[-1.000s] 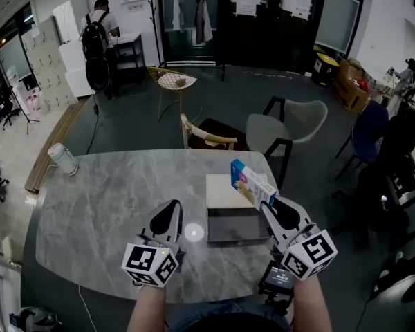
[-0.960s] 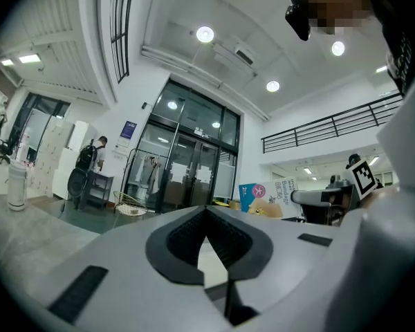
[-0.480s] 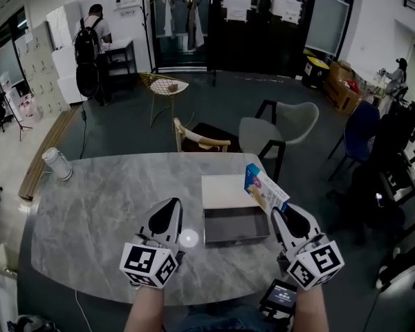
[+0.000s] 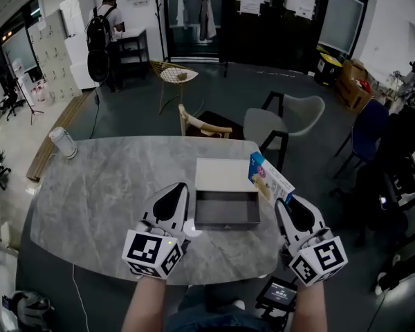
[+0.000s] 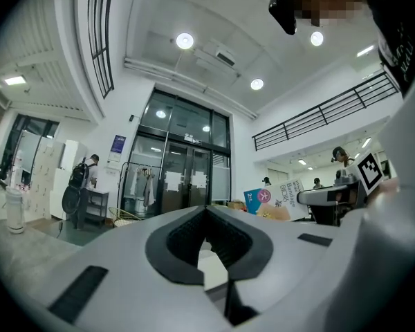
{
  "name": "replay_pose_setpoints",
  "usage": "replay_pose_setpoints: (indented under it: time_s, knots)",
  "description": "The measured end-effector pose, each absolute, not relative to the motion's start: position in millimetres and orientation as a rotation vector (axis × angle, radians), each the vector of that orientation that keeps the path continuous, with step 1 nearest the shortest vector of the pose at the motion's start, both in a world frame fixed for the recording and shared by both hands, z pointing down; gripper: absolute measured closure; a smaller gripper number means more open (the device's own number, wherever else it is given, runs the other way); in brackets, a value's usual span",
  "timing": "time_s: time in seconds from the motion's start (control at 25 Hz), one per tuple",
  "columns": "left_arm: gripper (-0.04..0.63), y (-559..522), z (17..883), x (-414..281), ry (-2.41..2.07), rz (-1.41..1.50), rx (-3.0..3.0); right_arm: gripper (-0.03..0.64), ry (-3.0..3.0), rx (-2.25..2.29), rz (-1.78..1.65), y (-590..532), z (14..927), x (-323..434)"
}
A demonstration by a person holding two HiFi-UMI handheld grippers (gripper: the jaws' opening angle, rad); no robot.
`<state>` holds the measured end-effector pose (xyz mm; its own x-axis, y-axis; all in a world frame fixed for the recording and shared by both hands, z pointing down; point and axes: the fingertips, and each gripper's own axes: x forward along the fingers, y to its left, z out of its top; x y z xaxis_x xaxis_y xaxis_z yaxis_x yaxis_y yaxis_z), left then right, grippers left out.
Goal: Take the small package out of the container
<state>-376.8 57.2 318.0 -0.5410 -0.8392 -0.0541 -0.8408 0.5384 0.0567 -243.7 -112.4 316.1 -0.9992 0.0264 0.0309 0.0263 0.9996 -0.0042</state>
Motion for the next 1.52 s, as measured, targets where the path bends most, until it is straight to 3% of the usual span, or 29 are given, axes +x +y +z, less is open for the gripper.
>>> replay_pose_setpoints:
  time_s: [0.68,1.52]
  knots:
    - [0.583,56.9,302.0,-255.0,2.807,0.171,-1.262,0.520,-3.148,-0.153,0.038,-119.3,314.8,-142.5]
    - [0.583,76.3,276.3,-214.7,2.772,0.155,-1.169,0.520,-3.176,-0.324,-0.073,-99.3,287.1,-118.9]
